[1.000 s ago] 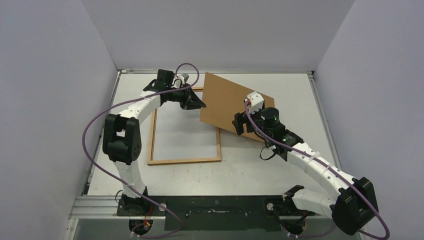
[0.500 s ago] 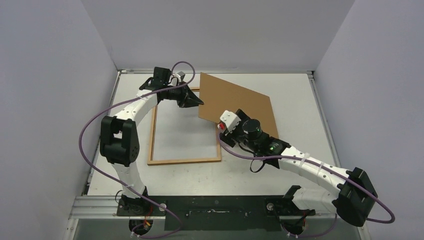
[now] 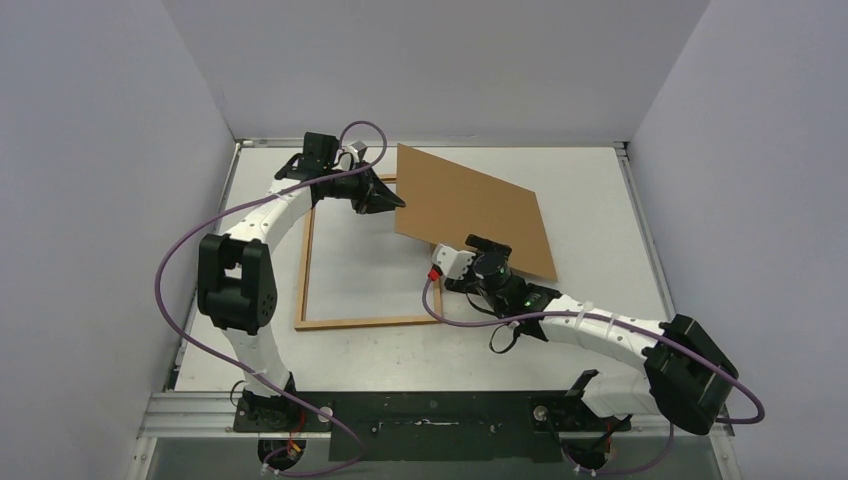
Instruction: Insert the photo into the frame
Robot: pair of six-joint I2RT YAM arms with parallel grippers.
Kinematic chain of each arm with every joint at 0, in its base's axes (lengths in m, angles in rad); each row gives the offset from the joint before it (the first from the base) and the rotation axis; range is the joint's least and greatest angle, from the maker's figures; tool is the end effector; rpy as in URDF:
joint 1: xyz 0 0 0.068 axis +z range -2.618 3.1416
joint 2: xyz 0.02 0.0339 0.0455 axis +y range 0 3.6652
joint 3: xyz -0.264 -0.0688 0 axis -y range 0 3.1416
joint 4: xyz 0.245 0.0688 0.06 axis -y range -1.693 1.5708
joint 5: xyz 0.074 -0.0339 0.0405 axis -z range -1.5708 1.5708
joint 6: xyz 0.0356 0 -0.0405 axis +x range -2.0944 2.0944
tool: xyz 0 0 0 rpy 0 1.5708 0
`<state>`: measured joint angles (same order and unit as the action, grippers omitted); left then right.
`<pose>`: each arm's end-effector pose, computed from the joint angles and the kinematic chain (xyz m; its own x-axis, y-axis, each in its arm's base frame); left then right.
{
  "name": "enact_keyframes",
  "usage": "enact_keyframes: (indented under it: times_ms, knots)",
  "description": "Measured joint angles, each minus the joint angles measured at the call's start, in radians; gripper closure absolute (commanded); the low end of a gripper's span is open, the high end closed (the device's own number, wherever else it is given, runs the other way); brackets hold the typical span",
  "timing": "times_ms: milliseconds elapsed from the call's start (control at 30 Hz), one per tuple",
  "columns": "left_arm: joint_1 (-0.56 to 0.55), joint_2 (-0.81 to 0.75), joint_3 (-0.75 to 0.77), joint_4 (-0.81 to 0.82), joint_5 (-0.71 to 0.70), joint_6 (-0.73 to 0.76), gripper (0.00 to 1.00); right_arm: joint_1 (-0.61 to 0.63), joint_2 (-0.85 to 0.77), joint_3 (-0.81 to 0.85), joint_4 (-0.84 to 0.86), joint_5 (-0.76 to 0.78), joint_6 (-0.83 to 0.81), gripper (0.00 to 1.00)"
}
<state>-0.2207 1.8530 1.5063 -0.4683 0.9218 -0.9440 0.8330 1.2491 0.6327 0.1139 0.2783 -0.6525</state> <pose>0.3937 -0.1174 0.2707 -0.9555 -0.2873 0.0673 -0.1848 0.4048 -0.8956 0.1861 0.1902 0.2192 0.0762 -0.7840 -0.6160 -0.6333 0.4391 -0.6372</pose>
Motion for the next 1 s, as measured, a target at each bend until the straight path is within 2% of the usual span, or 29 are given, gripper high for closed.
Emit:
enact_keyframes:
  times_ms: [67,133,267,367,433,467,600,733,833,1000]
  knots:
    - [0.000,0.000,0.000,0.000,0.002,-0.006,1.00,0.000,0.021,-0.011,0.032,0.029,-0.043,0.42]
    - [0.000,0.000,0.000,0.000,0.003,-0.014,1.00,0.000,0.053,-0.013,0.073,0.056,-0.082,0.52]
    - [0.000,-0.003,0.000,0.001,0.007,-0.025,1.00,0.000,0.097,-0.013,0.138,0.084,-0.140,0.82]
    - [0.001,-0.005,0.001,0.001,0.009,-0.026,1.00,0.001,0.108,-0.013,0.186,0.124,-0.169,0.96]
    - [0.005,-0.005,0.002,0.000,0.009,-0.034,1.00,0.000,0.108,-0.011,0.227,0.163,-0.187,1.00]
    - [0.008,-0.005,0.002,0.000,0.010,-0.040,0.97,0.000,0.108,-0.009,0.245,0.173,-0.198,1.00]
    - [0.018,-0.005,0.017,-0.001,0.028,-0.046,0.61,0.003,0.108,-0.006,0.264,0.179,-0.227,1.00]
    - [0.021,-0.014,0.039,0.014,0.042,-0.047,0.37,0.005,0.108,-0.005,0.267,0.179,-0.246,1.00]
    - [0.027,-0.031,0.051,0.043,0.050,-0.050,0.29,0.006,0.098,-0.002,0.267,0.178,-0.252,1.00]
    - [0.064,-0.074,0.068,0.126,0.053,-0.060,0.25,0.000,0.075,0.031,0.257,0.176,-0.227,1.00]
